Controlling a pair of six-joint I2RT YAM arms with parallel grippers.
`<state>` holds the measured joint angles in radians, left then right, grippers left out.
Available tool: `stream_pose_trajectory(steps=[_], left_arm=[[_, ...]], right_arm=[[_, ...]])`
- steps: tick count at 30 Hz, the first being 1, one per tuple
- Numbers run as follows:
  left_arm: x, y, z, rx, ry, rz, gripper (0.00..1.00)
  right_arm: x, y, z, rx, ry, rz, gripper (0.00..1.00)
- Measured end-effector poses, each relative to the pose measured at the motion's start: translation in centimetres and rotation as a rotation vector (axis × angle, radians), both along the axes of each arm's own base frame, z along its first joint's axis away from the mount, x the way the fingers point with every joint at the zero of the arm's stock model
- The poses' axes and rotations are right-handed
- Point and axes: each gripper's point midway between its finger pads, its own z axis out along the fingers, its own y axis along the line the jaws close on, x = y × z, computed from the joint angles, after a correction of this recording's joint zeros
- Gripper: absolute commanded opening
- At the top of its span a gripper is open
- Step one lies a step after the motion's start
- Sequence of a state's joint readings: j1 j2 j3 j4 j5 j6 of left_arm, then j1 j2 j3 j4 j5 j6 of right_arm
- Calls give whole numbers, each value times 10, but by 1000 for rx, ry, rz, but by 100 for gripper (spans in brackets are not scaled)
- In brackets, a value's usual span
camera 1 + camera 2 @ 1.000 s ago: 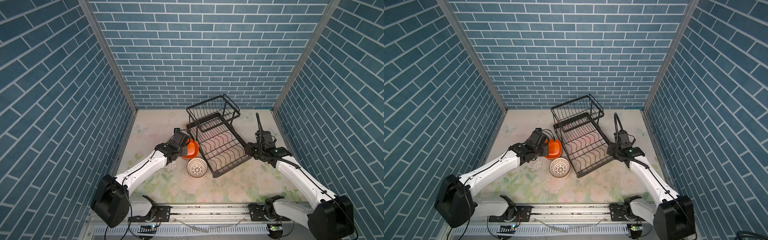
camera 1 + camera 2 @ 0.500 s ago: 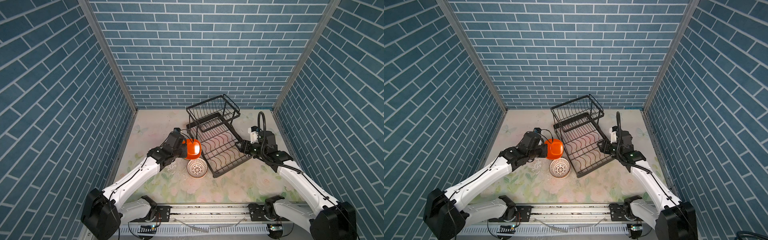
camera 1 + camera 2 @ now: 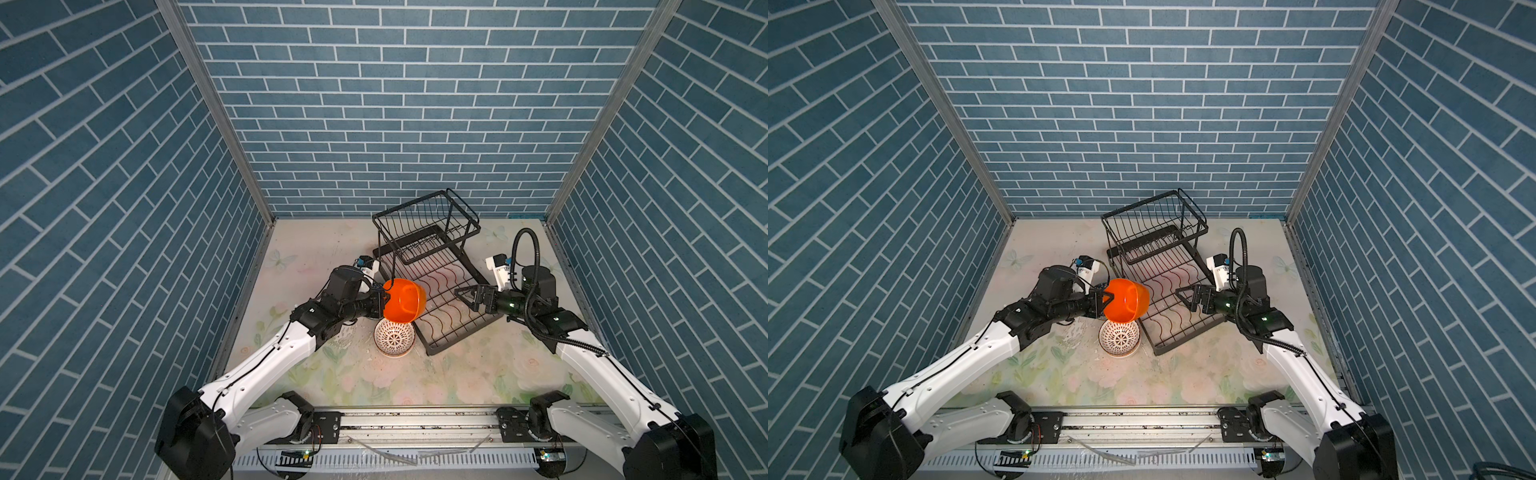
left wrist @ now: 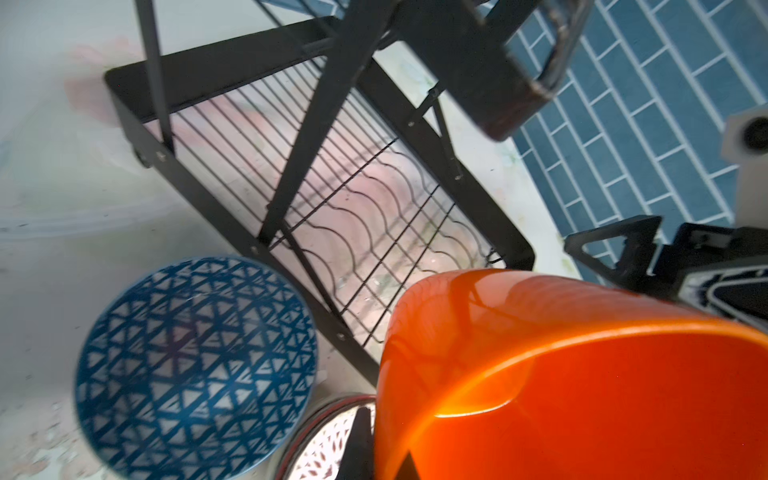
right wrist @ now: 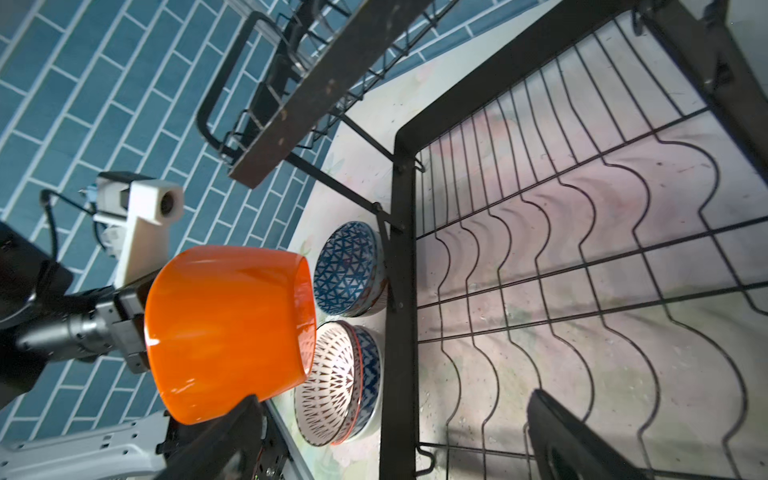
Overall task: Load the bowls into the dish rack
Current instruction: 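Grasp the orange bowl rim with the left gripper and lift it toward the right gripper, then grasp the orange bowl with the right gripper beside the left gripper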
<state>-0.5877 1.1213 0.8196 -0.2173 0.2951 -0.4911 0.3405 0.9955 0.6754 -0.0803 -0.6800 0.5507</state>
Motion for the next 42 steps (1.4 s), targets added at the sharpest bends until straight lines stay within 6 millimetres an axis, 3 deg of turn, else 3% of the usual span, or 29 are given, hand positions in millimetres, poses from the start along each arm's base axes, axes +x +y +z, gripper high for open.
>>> stream_pose_trajectory(steps=[5, 11, 33, 37, 42], left_arm=[[1, -15, 9, -72, -5, -39, 0], [-1, -29, 6, -97, 12, -77, 0], [-3, -45, 13, -161, 11, -125, 0], [-3, -45, 13, -161, 10, -125, 0], [2, -42, 13, -152, -1, -101, 0]], right_arm=[[-11, 7, 15, 61, -26, 62, 99], [-25, 22, 28, 95, -66, 134, 99], [-57, 80, 34, 98, -67, 363, 98], [-56, 84, 29, 90, -61, 371, 95], [-50, 87, 25, 77, -55, 354, 82]])
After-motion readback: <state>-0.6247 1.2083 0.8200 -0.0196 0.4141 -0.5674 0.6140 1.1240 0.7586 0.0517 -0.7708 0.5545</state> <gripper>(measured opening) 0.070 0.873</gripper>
